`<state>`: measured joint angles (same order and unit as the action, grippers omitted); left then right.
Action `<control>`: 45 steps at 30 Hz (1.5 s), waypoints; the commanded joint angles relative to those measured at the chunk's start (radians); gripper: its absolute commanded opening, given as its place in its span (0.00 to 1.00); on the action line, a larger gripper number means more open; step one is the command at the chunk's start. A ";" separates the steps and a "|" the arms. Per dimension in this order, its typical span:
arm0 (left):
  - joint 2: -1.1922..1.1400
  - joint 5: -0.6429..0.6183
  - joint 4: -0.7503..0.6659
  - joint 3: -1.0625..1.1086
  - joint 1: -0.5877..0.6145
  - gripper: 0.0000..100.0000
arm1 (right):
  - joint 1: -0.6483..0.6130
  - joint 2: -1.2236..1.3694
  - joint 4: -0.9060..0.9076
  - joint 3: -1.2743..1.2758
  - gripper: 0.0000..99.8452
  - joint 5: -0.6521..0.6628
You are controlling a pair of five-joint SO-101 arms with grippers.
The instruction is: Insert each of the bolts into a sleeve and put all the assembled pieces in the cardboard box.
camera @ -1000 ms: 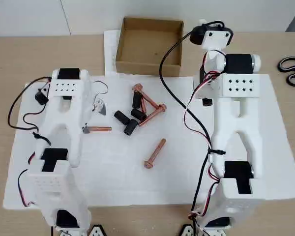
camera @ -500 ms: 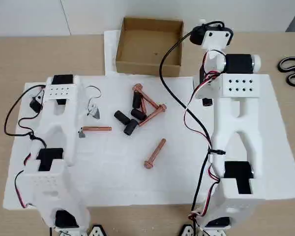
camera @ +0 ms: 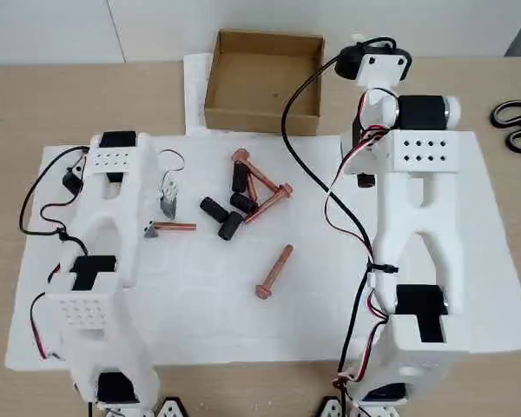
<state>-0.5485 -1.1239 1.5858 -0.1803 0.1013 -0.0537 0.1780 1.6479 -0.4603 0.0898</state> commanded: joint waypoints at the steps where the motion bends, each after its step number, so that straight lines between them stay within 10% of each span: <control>1: -0.032 0.028 0.104 -0.058 -0.020 0.14 | 0.002 -0.059 -0.018 -0.051 0.00 0.002; 16: -0.032 0.112 0.153 -0.136 -0.092 0.01 | 0.007 -0.059 -0.016 -0.051 0.00 0.003; 29: -0.040 1.195 0.166 -0.248 -0.087 0.01 | 0.007 -0.059 -0.012 -0.051 0.00 0.003; 45: -0.041 1.212 0.089 -0.248 -0.086 0.11 | 0.007 -0.059 -0.008 -0.049 0.00 0.003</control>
<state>-0.5992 0.0790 1.7100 -0.3874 0.0153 -0.0537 0.1780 1.6479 -0.4603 0.0898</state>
